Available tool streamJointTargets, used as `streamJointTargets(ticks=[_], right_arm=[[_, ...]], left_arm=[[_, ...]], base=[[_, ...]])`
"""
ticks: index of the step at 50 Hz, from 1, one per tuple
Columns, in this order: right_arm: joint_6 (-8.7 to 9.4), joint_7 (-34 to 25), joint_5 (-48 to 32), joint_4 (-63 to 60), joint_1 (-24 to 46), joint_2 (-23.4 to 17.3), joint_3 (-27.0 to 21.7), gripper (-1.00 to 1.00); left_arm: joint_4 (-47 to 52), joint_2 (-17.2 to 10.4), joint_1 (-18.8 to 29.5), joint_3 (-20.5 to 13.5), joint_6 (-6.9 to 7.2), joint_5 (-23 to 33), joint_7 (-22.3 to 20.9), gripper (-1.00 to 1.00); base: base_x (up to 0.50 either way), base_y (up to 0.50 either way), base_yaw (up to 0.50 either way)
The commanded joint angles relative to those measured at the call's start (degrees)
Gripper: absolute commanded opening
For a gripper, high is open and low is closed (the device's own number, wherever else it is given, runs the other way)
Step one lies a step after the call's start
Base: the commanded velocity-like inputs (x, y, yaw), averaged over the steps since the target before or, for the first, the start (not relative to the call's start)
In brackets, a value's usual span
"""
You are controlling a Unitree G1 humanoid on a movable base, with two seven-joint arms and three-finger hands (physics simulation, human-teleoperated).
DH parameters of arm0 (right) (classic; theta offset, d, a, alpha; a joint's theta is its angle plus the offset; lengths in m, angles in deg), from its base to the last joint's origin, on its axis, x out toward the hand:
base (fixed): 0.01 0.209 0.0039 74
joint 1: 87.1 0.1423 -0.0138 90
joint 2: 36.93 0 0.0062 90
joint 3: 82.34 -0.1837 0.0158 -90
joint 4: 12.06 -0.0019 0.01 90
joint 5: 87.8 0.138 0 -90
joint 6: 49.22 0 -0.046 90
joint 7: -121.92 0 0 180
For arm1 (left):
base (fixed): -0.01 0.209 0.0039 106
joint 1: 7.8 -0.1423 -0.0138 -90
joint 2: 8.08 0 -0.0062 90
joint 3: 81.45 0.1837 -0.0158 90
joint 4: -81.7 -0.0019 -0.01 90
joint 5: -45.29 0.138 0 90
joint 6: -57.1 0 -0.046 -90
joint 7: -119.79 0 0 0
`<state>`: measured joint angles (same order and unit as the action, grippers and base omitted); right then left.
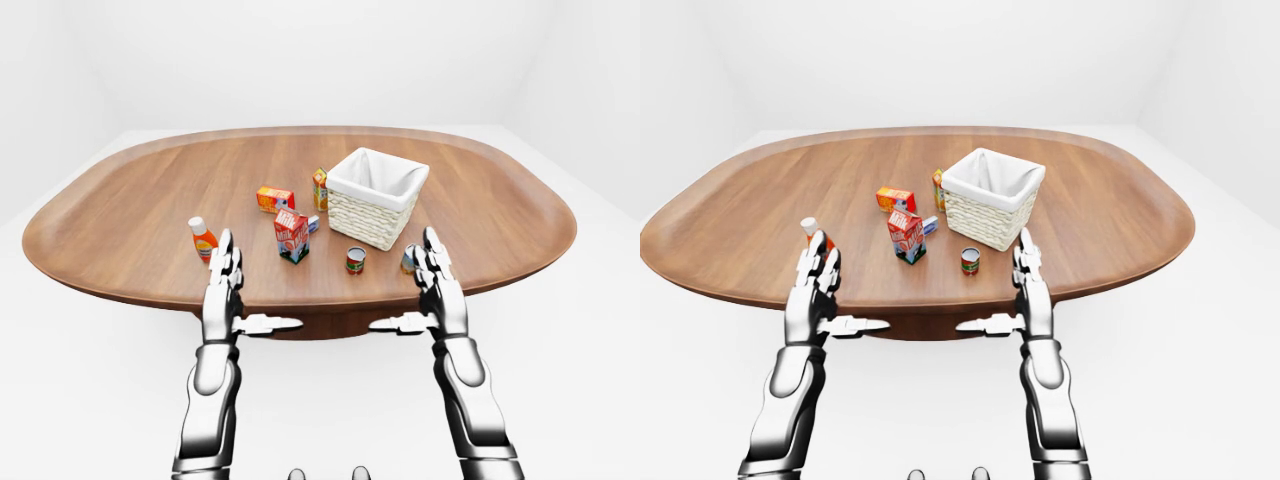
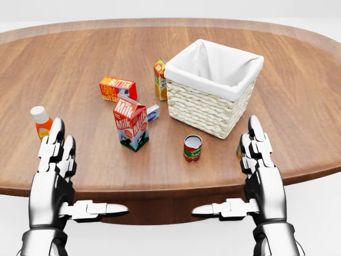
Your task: Pick up the alphabet soup, and put it in the basket.
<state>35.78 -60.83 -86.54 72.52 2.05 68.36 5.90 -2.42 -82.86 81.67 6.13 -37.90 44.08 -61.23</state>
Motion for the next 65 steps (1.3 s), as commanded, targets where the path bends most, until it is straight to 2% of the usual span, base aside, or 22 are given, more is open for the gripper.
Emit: streamJointTargets(ticks=[1,34,65], right_arm=[[0.0,0.2,1.7,-4.4,-0.4,0.2,-0.2,1.0],[0.0,-0.2,3.2,-6.1,-0.7,0.3,0.0,1.0],[0.0,-0.3,2.5,-5.9,-0.9,0.3,0.3,1.0]], left_arm=[[5.8,0.1,-0.7,-0.6,0.0,-1.5,0.7,1.0],[8.1,0.2,-1.2,-0.5,0.0,-2.7,0.5,1.0],[8.0,0.2,-1.2,-0.4,0.0,-2.7,0.3,1.0]], base=[[0.0,0.0,0.0],[0.0,0.0,0.0],[0.0,-0.27,0.0]])
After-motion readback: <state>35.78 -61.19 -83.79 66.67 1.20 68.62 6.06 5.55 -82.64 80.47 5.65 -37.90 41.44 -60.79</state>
